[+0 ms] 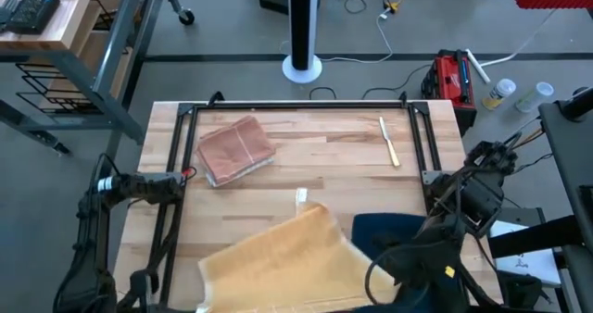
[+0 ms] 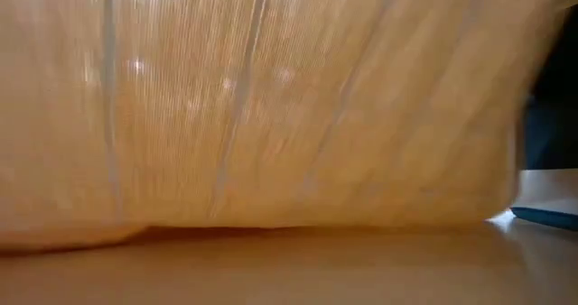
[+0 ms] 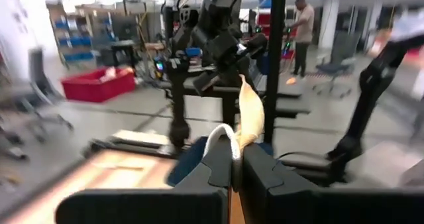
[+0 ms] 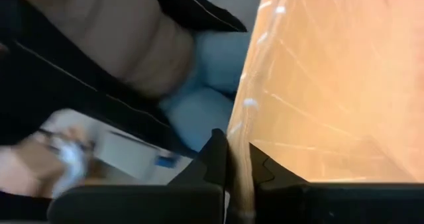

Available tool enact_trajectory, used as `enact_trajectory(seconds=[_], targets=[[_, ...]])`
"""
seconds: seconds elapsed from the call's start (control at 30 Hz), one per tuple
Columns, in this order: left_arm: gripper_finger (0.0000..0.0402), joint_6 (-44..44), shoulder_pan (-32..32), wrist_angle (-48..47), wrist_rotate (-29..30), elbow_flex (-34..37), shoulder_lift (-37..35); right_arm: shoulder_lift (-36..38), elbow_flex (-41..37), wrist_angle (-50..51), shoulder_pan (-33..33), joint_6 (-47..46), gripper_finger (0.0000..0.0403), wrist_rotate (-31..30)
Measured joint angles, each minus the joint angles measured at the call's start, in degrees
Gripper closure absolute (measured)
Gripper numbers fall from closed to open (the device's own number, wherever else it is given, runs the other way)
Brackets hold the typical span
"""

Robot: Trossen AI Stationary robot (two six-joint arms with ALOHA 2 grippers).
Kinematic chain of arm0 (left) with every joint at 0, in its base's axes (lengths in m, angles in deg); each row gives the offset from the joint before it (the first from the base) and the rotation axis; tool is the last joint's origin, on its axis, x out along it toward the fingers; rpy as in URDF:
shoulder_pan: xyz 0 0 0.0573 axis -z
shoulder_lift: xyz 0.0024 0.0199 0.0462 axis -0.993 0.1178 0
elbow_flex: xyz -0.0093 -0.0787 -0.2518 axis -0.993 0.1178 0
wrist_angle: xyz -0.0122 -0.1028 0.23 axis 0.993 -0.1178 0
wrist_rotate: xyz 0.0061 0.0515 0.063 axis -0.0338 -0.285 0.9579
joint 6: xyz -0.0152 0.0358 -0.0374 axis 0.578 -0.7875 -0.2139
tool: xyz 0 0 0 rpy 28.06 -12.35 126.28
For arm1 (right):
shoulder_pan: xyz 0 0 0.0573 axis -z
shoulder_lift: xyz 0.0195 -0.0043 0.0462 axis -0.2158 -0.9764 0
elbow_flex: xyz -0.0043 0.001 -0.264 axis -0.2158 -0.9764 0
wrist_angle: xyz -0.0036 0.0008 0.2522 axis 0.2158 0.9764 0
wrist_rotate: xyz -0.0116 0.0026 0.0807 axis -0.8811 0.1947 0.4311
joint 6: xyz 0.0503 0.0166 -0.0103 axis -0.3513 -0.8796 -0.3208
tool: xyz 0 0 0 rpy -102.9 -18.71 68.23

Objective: Fold towel
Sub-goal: Fold the yellow towel

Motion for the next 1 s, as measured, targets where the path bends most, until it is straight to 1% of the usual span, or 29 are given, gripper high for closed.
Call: enact_trajectory(seconds=[0.1, 0.17, 0.2, 0.23, 0.27, 0.37, 0.4, 0.43, 0.57, 0.67, 0.8, 0.9, 0.97, 1.0], targets=[[0.0401, 7.31, 0.35, 0.16, -0.19, -0.64, 1.38, 0.03, -0.02, -3.17, -0.59, -3.33, 0.0403, 1.55], [0.0401, 10.42, 0.37, -0.11, -0.55, 0.11, 1.87, -0.22, -0.37, -3.72, -0.71, -2.43, 0.0403, 1.75], [0.0401, 11.52, 0.41, -0.31, -1.82, 0.72, 1.90, -0.44, -0.59, -3.70, -0.71, -1.62, 0.0403, 1.78], [0.0401, 12.34, 0.47, -0.89, -4.33, 1.36, 1.89, -0.77, -1.00, -3.68, -0.74, -0.70, 0.0403, 1.85], [0.0401, 13.23, 0.54, -1.25, -8.04, 2.13, 1.84, -1.20, -1.57, -3.75, -0.76, -0.46, 0.0403, 2.21], [0.0401, 17.21, 0.55, -2.41, -22.13, 5.22, 1.81, -2.57, -3.83, -4.18, -0.72, -0.84, 0.0403, 4.32], [0.0401, 19.45, 0.52, -2.80, -25.24, 6.47, 1.85, -3.09, -4.41, -4.43, -0.70, -0.85, 0.0403, 5.06], [0.0401, 22.57, 0.51, -2.83, -26.71, 7.89, 1.85, -3.71, -4.86, -4.55, -0.69, -0.66, 0.0403, 6.24], [0.0401, 38.60, 0.30, -2.64, -26.28, 14.86, 1.83, -6.04, -7.03, -6.79, -0.69, 0.89, 0.0403, 12.19], [0.0401, 51.97, -0.19, -1.91, -29.19, 20.67, 1.83, -7.35, -8.57, -8.63, -0.63, 0.95, 0.0403, 15.84], [0.0401, 70.05, -0.33, -0.65, -29.81, 27.41, 1.83, -8.29, -10.85, -9.37, -0.60, 3.52, 0.0403, 16.73], [0.0401, 77.87, -0.10, -0.22, -29.94, 30.12, 1.80, -8.29, -14.67, -12.93, -0.10, 5.48, 0.0403, 16.81], [0.0401, 80.40, 0.31, -0.67, -30.18, 31.55, 1.79, -8.29, -17.33, -15.45, 0.85, 6.74, 0.0403, 16.50], [0.0401, 81.49, 0.50, -1.07, -30.98, 32.08, 1.79, -8.29, -18.58, -15.63, 1.48, 7.22, 0.0403, 15.41]])
